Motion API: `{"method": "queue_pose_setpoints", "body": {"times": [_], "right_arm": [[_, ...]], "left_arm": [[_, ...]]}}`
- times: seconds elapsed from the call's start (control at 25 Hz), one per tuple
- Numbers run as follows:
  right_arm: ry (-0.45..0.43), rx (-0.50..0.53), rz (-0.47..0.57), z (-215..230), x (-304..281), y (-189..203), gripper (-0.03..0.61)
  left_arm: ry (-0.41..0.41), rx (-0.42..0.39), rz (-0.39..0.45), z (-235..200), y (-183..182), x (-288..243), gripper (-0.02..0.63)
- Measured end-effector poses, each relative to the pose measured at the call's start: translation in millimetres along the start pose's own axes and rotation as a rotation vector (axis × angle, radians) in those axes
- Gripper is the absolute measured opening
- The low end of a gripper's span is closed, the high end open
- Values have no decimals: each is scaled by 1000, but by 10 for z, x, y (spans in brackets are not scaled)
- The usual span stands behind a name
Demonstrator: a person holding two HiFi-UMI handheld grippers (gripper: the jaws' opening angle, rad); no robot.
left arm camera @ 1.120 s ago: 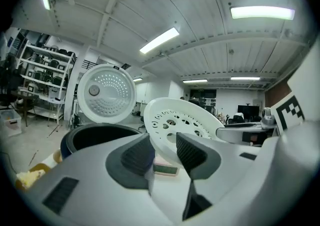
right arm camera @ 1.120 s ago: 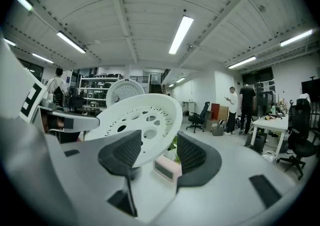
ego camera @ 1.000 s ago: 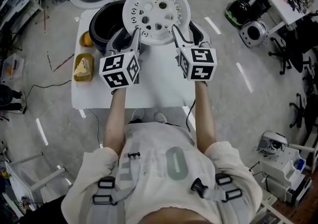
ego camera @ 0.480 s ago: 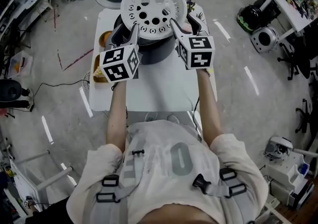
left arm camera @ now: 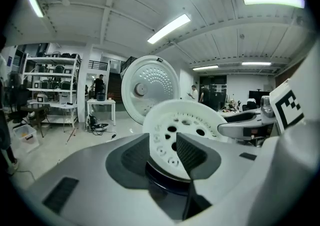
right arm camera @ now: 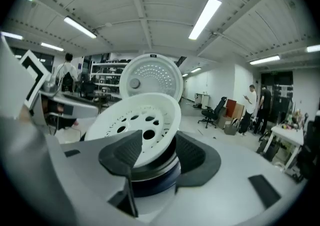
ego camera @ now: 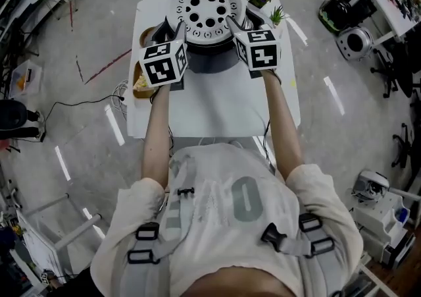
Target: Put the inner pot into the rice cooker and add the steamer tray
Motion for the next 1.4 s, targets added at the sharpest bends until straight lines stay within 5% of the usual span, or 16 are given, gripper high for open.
{"method": "queue_pose_setpoints", "body": {"times": [0.12, 0.84, 1.16, 1.4], "right_arm": [[14, 74, -27, -18, -47, 32, 184], [42, 84, -20, 21, -57, -22, 187], [60, 69, 140, 104, 306, -479, 196], [46, 55, 274, 71, 727, -752, 130]], "left_arm": [[4, -2, 9, -1, -52, -54, 175], [6, 2, 40, -8, -205, -106, 175], [48, -40, 178, 205, -647, 179, 175], [88, -52, 308, 441, -816, 564, 157]]}}
Point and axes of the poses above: the fingertips, and each gripper's own axes: x backward along the fingers, z to its right, y out of its underside, the point moved 6 cm from there along x, backward along the fingers, and after that the axes turned 11 degrees about x, right-handed, at the moved point
